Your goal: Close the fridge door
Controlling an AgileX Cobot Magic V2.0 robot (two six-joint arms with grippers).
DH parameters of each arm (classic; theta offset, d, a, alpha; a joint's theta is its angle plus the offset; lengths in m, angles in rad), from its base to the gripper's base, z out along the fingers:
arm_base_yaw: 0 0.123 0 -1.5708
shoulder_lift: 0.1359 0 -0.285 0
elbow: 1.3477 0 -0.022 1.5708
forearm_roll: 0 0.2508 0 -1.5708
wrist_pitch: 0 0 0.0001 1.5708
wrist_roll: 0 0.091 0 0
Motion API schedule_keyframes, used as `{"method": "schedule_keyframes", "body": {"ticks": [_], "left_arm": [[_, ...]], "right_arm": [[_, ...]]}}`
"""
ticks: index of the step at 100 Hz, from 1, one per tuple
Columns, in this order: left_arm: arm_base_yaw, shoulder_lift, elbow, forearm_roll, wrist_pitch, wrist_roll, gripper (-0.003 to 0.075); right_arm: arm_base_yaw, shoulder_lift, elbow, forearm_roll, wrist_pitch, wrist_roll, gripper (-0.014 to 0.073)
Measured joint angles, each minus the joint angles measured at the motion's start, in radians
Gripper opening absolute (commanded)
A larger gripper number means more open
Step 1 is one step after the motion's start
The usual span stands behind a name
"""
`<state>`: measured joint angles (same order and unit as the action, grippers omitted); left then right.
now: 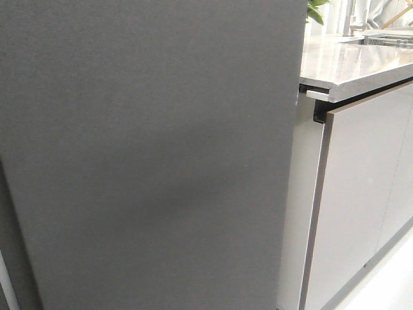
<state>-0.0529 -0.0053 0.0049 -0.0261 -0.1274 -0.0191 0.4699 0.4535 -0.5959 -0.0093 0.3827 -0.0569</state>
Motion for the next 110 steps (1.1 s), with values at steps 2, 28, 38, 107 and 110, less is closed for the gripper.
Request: {"method": "schedule_keyframes", "body": {"ticks": [2,28,38,107,110], "left_arm": [[0.0,0.0,0.0,0.0,0.0,0.0,-0.002],[0.0,0.0,0.0,0.0,0.0,0.0,-0.002],[0.0,0.0,0.0,0.0,0.0,0.0,-0.002],[0.0,0.0,0.0,0.0,0.0,0.0,-0.002],[0.0,0.0,0.0,0.0,0.0,0.0,-0.002]], "right_arm": [[0.0,-0.002,0.0,0.0,-0.003,0.0,-0.0045],[-0.201,-0.096,0.089,-0.009,-0.131,0.0,-0.0045],[-0.32,-0.169,0.186,-0.004,-0.199,0.0,-0.0045],[-0.559,-0.463,0.614,0.097,-0.391,0.0,-0.0044],[-0.559,-0.463,0.614,0.097,-0.391,0.0,-0.0044]]}}
